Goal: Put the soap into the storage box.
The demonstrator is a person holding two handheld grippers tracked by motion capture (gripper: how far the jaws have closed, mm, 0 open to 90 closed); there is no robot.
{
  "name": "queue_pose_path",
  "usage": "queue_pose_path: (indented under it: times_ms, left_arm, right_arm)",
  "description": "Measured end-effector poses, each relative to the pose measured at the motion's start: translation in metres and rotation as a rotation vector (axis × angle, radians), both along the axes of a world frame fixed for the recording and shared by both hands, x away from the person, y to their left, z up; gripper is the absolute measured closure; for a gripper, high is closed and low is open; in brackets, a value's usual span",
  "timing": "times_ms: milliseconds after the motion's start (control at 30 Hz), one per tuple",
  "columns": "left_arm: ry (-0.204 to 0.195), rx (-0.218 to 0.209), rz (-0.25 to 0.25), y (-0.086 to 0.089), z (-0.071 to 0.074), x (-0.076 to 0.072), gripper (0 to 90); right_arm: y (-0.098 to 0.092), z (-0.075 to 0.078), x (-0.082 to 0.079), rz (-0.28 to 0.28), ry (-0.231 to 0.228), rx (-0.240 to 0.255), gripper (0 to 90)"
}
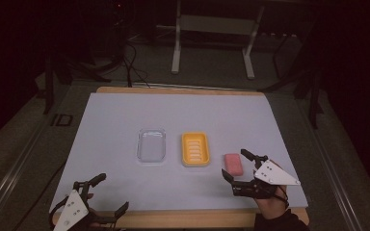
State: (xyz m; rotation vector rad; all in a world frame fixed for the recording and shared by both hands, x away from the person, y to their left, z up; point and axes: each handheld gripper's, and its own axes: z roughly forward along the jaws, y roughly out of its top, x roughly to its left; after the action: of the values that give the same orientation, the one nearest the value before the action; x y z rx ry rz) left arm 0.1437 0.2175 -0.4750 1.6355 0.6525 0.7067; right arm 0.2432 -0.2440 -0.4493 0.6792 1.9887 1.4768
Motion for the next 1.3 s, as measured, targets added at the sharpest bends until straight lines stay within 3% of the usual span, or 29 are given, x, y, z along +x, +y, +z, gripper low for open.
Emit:
queue_pose_path:
  times_ms: [167,367,500,600,667,733,833,1067,1167,1300]
  left_arm:
    - [0.001,0.018,-0.007,-0.002,0.000,0.000,0.5]
    - [0.004,0.031,-0.017,-0.004,0.000,0.001,0.5]
    - [0.007,0.029,-0.009,-0.003,0.000,0.001,0.5]
    - [0.010,0.031,-0.006,-0.003,0.000,0.001,0.5]
    - [0.014,0.038,-0.005,-0.004,0.000,0.001,0.5]
    - [0.013,0.045,-0.004,-0.004,-0.001,0.001,0.5]
    - [0.014,0.052,-0.005,-0.005,-0.001,0.001,0.5]
    - [0.016,0.088,-0.006,-0.008,-0.002,0.001,0.5]
    - [0.013,0.091,-0.008,-0.009,-0.002,0.001,0.5]
    - [0.015,0.094,-0.010,-0.009,-0.002,0.001,0.5]
  right_arm:
    - [-0.001,0.002,0.001,-0.005,-0.007,-0.009,12.0]
    - [0.000,0.005,0.000,0.014,-0.046,-0.051,12.1]
    - [-0.001,0.007,0.003,-0.004,-0.017,-0.063,13.4]
    - [-0.003,0.009,0.005,-0.048,0.001,-0.063,13.6]
    - [-0.005,0.011,0.007,-0.067,0.024,-0.059,13.3]
    - [-0.006,0.011,0.009,-0.117,0.075,-0.061,13.5]
    - [-0.008,0.012,0.012,-0.160,0.099,-0.092,13.5]
    - [-0.014,0.012,0.020,-0.288,0.334,-0.054,13.2]
    - [-0.016,0.011,0.022,-0.302,0.339,-0.055,13.3]
    - [-0.019,0.008,0.029,-0.303,0.398,-0.097,13.2]
